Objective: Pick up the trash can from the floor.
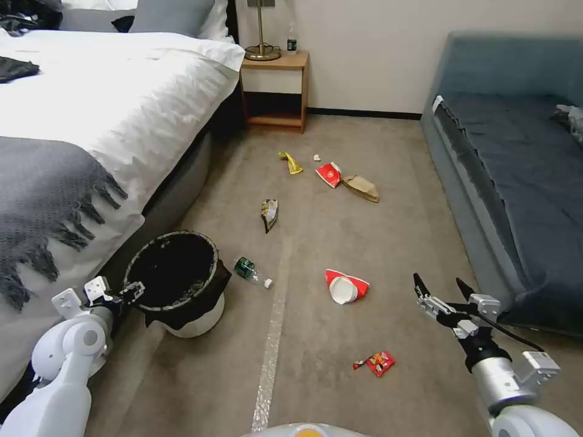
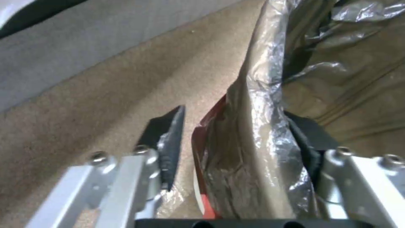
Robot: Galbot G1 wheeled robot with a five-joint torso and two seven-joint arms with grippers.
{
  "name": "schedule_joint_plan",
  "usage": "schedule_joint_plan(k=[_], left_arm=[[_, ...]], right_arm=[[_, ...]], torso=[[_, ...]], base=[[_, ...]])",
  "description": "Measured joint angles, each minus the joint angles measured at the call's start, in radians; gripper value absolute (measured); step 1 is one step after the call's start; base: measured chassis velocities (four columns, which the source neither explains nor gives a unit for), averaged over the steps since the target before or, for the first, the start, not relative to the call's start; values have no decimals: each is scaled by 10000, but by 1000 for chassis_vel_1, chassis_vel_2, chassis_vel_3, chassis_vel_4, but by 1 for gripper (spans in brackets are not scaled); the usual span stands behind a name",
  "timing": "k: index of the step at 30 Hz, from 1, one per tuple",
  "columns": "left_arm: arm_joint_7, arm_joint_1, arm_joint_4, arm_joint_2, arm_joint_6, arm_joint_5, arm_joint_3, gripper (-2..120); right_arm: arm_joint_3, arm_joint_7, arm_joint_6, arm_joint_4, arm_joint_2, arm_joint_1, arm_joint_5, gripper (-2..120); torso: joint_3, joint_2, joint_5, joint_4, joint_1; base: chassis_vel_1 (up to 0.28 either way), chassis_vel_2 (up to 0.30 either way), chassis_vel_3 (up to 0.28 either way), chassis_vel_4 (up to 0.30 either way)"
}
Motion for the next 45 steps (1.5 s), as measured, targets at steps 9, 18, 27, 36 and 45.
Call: schedule_joint_plan(k=[9, 18, 27, 36, 45], left_arm=[[61, 75, 38, -71, -65, 53, -2, 19], [103, 165, -62, -178, -99, 106, -8, 3], [298, 451, -565, -149, -128, 248, -200, 3], [518, 838, -2008, -19, 20, 48, -479, 3], [229, 1095, -3796, 20, 395, -1086, -782, 3]], right_arm=[[34, -29, 36, 184, -64, -128, 52, 100], [63, -32, 53, 255, -68, -168, 78, 100], [38, -48, 81, 331, -67, -235, 73, 100], [20, -66, 92, 337, -9, -194, 60, 100], [42, -84, 94, 337, 16, -116, 36, 100]], torso=[[0, 0, 0, 3, 0], [-1, 0, 0, 2, 0], [0, 0, -4, 4, 0], [0, 0, 0, 3, -1], [0, 0, 3, 1, 0]], base=[[0, 0, 0, 0], [0, 0, 0, 0], [0, 0, 0, 0], [0, 0, 0, 0], [0, 0, 0, 0]])
